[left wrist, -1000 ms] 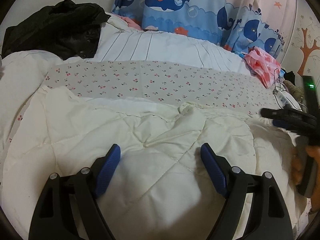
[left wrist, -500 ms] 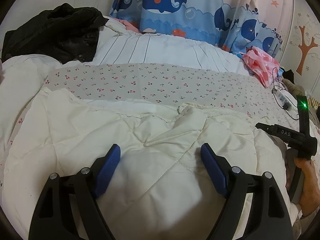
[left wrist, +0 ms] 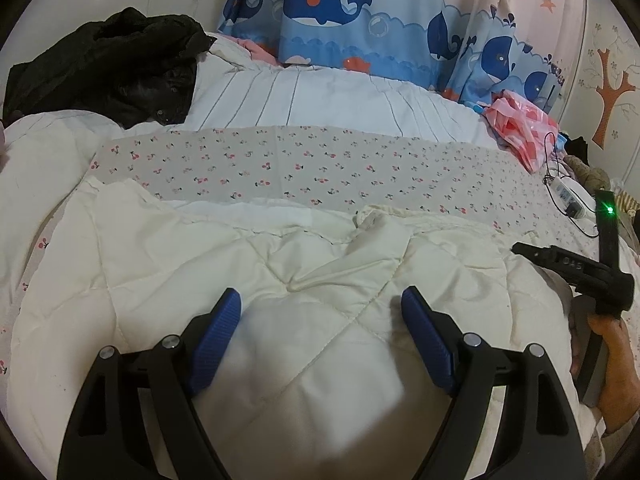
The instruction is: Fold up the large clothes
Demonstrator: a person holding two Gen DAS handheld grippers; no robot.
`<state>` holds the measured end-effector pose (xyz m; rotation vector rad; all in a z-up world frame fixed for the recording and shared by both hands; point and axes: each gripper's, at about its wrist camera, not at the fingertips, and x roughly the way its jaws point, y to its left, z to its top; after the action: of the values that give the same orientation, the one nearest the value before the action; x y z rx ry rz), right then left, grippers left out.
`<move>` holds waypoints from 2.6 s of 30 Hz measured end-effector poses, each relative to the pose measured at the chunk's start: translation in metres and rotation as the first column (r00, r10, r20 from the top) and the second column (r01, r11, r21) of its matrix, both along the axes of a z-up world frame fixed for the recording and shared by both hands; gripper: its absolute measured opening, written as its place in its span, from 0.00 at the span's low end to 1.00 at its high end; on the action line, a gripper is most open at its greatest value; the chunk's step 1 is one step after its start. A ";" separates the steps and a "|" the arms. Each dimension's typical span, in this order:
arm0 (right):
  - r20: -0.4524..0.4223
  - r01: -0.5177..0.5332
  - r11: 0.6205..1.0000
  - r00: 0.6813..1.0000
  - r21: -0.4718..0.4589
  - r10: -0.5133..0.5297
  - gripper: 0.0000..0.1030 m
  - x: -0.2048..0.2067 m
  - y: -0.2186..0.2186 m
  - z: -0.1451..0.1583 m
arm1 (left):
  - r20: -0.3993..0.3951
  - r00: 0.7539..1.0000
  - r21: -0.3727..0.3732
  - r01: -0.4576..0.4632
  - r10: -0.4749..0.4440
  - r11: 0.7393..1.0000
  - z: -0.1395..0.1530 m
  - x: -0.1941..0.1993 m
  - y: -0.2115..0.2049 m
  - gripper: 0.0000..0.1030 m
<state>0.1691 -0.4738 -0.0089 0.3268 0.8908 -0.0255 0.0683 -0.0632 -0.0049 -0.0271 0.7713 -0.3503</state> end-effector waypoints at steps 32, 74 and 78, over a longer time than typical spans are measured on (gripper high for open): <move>0.049 -0.285 0.936 0.952 -0.208 0.301 0.93 -0.141 0.155 0.047 | -0.509 0.808 -0.506 -0.561 0.298 0.655 -0.059 -0.115 0.180 0.86; 0.247 -0.143 0.929 0.967 0.341 0.058 0.94 -0.169 -0.099 0.123 | -0.030 0.918 -0.102 0.390 -0.395 0.915 0.028 -0.140 -0.227 0.36; 0.100 -0.269 0.949 0.962 0.166 0.255 0.94 -0.115 -0.046 0.126 | -0.012 0.915 -0.072 0.401 -0.403 0.913 0.024 -0.147 -0.232 0.37</move>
<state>0.0539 -0.5194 0.1173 0.3716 0.8550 0.3137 -0.0790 -0.2952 0.0186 0.0648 0.7891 -0.7705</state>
